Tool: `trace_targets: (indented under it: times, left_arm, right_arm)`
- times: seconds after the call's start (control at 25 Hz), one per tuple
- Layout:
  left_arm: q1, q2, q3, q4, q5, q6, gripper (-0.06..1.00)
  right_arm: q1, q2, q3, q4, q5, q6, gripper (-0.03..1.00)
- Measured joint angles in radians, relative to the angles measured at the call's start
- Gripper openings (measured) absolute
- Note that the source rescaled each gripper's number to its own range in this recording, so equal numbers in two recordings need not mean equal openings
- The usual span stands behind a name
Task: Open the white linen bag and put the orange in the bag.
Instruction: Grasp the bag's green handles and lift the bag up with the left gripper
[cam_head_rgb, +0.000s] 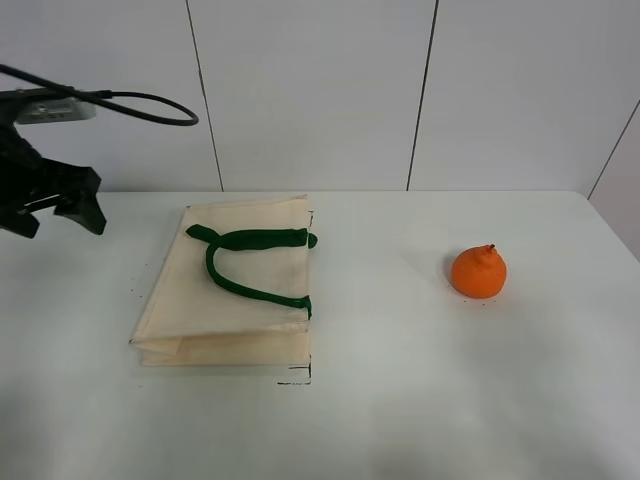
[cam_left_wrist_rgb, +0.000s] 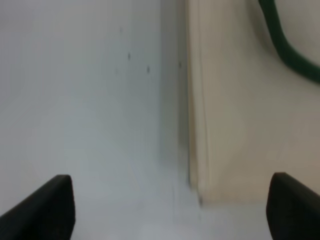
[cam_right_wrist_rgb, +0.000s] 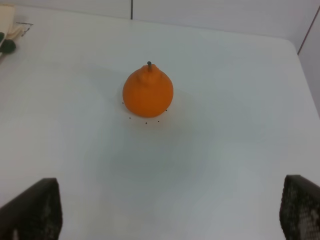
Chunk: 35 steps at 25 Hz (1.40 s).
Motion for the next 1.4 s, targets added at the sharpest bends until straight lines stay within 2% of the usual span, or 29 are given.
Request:
trace_targets:
  times: [0.2,0.56,0.72,1.0,1.4]
  left_arm:
    - [-0.017,0.271,-0.226,0.002,0.039,-0.086,1.00]
    - [-0.224,0.516,-0.443,0.000,0.057,-0.233,1.00]
    - [-0.272,0.580,-0.463,-0.003,0.021,-0.254,1.00]
    - [-0.274,0.668,-0.468,0.037,-0.020,-0.288,1.00]
    - [-0.274,0.734,-0.468,0.042,-0.062,-0.290,0.97]
  right_arm:
    - [0.000,0.000,0.000,0.000,0.000,0.000,1.00]
    - [0.000,0.000,0.000,0.000,0.000,0.000,1.00]
    - [0.000,0.000,0.000,0.000,0.000,0.000,1.00]
    - [0.000,0.000,0.000,0.000,0.000,0.000,1.00]
    - [0.000,0.000,0.000,0.000,0.000,0.000,1.00]
